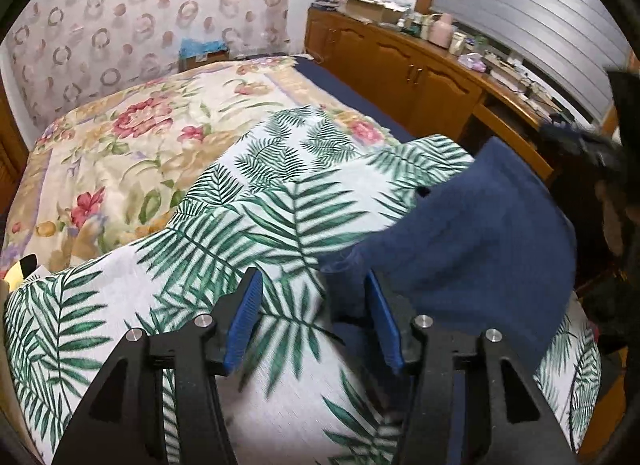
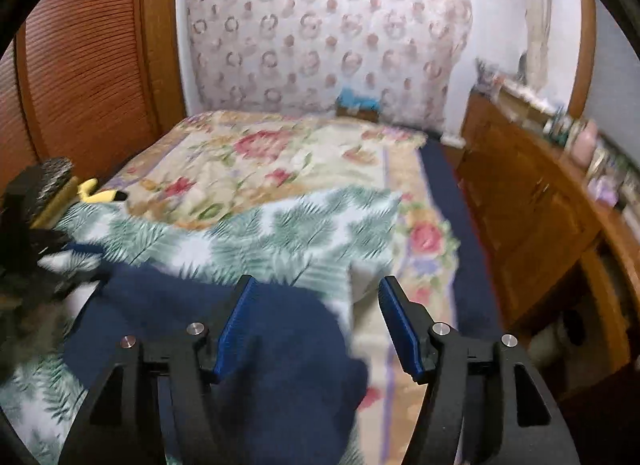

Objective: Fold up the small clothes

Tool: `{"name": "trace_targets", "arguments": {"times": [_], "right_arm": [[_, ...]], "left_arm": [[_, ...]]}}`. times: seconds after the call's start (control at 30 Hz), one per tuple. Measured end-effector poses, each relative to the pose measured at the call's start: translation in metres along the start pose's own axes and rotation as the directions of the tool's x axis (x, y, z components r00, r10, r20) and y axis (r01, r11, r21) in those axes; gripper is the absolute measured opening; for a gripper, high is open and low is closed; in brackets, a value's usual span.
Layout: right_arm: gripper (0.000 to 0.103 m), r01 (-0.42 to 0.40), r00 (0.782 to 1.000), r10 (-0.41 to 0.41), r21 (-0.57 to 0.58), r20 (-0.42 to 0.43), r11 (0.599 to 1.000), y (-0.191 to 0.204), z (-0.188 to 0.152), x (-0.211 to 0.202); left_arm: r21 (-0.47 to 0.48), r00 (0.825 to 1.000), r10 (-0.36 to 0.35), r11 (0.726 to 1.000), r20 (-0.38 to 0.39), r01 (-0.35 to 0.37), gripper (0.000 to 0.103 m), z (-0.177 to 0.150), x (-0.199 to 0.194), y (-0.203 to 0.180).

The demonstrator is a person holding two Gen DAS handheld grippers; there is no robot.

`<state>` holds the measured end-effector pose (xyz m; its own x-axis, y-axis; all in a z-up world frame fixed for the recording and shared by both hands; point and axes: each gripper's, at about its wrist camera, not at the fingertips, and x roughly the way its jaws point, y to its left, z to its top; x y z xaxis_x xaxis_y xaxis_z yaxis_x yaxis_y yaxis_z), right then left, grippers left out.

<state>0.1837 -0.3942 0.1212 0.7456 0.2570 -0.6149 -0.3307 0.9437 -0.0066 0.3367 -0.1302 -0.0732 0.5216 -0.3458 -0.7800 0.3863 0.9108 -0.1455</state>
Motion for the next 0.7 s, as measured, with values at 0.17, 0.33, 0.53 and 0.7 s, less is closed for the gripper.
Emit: {"name": "trace_targets", "arguments": {"times": [0.17,0.33,0.53,0.7], "right_arm": [[0.065,-0.023,0.997,0.028,0.067,-0.074,0.997,-0.019,-0.029,0.017],[0.065,-0.088,0.991,0.104,0.171,-0.087,0.981,-0.04,-0.035,0.035],[0.065,-0.121,0.986,0.142,0.208,-0.089,0.971,-0.051,-0.038,0.038],[0.078,-0.08,0.992,0.098,0.2,-0.081,0.976,-0.048,-0.04,0.045]], "left_arm": [[-0.033,1.0,-0.027,0.999,-0.011,0.027,0.054,0.003,0.011,0.006],[-0.051,0.999,-0.049,0.998,-0.01,0.048,0.054,0.004,0.014,0.006],[-0.055,0.996,-0.087,0.995,-0.012,0.086,0.054,0.007,0.015,0.002],[-0.047,0.993,-0.121,0.992,0.014,0.121,0.054,0.008,0.009,-0.003]]}}
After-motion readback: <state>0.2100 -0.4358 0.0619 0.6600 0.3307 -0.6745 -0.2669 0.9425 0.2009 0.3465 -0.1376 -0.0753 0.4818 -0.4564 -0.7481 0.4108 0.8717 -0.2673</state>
